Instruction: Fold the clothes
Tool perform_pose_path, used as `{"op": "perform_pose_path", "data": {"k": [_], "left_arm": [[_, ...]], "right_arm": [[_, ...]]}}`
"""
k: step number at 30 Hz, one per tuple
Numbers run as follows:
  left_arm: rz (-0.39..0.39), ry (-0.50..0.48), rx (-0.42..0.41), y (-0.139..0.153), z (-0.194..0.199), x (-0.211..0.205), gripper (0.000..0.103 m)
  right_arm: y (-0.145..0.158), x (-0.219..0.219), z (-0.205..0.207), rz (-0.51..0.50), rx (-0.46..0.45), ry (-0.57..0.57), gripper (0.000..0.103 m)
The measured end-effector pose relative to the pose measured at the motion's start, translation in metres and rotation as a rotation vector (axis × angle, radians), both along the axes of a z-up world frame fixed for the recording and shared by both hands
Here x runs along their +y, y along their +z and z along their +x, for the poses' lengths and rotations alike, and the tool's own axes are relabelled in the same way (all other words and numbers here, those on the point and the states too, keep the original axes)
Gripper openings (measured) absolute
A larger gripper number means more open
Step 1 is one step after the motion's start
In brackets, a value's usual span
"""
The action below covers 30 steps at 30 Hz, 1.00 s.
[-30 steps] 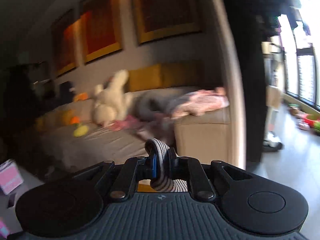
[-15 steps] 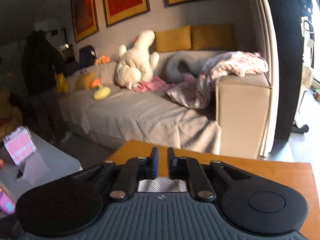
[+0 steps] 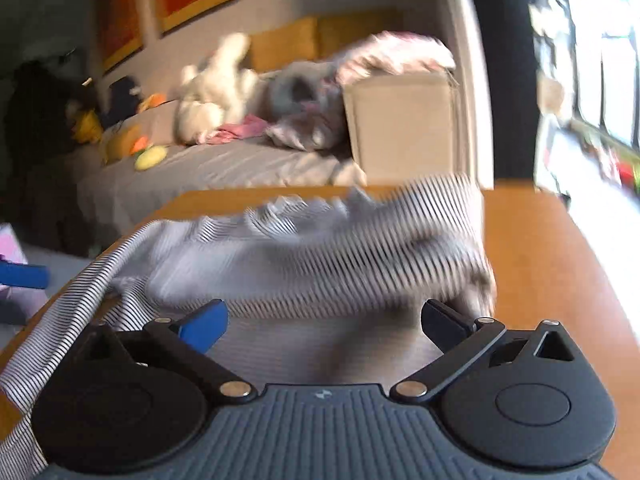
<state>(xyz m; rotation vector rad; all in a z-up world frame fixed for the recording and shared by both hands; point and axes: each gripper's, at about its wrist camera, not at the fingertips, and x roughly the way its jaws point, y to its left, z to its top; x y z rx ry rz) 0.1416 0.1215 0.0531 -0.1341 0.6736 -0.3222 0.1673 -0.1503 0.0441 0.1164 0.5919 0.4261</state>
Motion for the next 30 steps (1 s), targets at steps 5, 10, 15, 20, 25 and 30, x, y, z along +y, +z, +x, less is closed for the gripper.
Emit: {"op": "perform_pose_path", "data": {"k": [5,10,15,20,25,30], "left_arm": [[-0.015,0.095,0.131,-0.021,0.070,-0.024,0.071],[0.127,0.167,0.123,-0.035,0.108,-0.049,0.037],[0.113,0.131,-0.035,0.004,0.102,-0.050,0.014],[0.181,0.150,-0.112,0.018,0.102,-0.045,0.015],[0.320,0.149,0.029,-0.039,0.118,-0.038,0.025],[0.341,0.101,-0.025,-0.006,0.084,-0.018,0.043]], "right_arm": [[-0.006,-0.036,0.001,0.220,-0.008,-0.086,0.103],[-0.007,-0.042,0.000,0.266,-0.028,-0.084,0.103],[-0.009,-0.045,0.003,0.291,-0.018,-0.077,0.103],[-0.010,-0.046,0.006,0.306,0.009,-0.079,0.103],[-0.012,-0.046,0.008,0.315,0.029,-0.078,0.103],[-0.015,-0.047,0.012,0.326,0.056,-0.079,0.103]]}}
